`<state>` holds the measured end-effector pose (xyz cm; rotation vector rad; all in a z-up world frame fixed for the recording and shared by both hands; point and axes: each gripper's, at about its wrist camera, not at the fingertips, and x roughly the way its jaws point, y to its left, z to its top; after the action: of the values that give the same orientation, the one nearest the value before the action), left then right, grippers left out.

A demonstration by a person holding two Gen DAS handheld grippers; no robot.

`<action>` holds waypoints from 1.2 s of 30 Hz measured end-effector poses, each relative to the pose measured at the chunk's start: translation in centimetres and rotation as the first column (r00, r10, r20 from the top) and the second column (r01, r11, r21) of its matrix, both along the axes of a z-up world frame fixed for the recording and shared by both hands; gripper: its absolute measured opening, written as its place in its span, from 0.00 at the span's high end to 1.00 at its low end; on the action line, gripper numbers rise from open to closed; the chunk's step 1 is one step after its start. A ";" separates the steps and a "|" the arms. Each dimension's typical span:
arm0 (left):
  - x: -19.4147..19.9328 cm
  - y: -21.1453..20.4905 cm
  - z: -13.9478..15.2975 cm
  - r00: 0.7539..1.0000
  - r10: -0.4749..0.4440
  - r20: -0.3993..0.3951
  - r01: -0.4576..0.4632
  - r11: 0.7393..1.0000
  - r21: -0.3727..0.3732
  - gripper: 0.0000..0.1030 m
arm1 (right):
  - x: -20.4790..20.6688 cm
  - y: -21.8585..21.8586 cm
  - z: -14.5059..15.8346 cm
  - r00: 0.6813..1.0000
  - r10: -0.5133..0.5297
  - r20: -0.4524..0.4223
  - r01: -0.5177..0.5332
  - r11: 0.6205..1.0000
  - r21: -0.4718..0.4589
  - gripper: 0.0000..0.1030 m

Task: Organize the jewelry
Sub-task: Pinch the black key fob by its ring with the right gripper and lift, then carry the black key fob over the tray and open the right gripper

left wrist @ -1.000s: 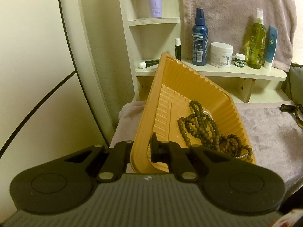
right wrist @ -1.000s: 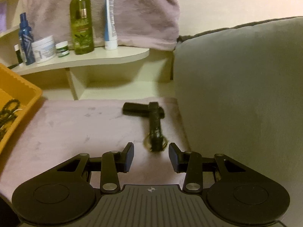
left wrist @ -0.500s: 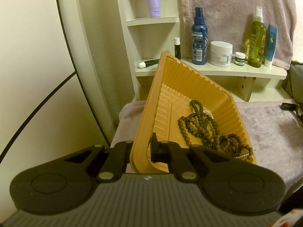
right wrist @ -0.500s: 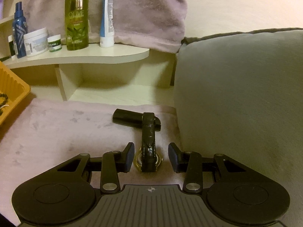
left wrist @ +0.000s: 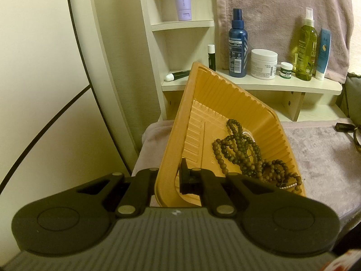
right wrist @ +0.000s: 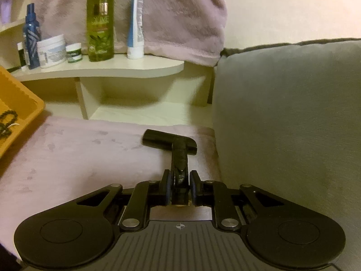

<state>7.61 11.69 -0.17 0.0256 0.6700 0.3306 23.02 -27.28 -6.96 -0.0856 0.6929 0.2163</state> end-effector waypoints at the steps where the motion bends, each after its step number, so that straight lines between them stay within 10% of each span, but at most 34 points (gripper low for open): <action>1: 0.0 0.0 0.0 1.000 0.000 0.000 0.000 1.000 0.000 0.95 | -0.2 0.0 0.2 1.000 0.003 0.000 -0.003 1.000 0.006 0.83; 22: -0.3 0.0 0.1 1.000 -0.006 0.015 0.006 1.000 -0.007 0.95 | -2.8 1.6 3.2 0.997 0.072 0.023 -0.073 0.995 0.069 0.83; 36: -0.3 -0.1 0.1 1.000 -0.007 0.015 0.007 1.000 -0.008 0.95 | -4.8 10.7 6.0 0.943 0.330 0.039 -0.331 0.927 0.175 0.83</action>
<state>7.34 11.62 -0.07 0.0182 0.6563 0.3208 18.23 -16.55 -0.94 -0.0304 0.6441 0.6020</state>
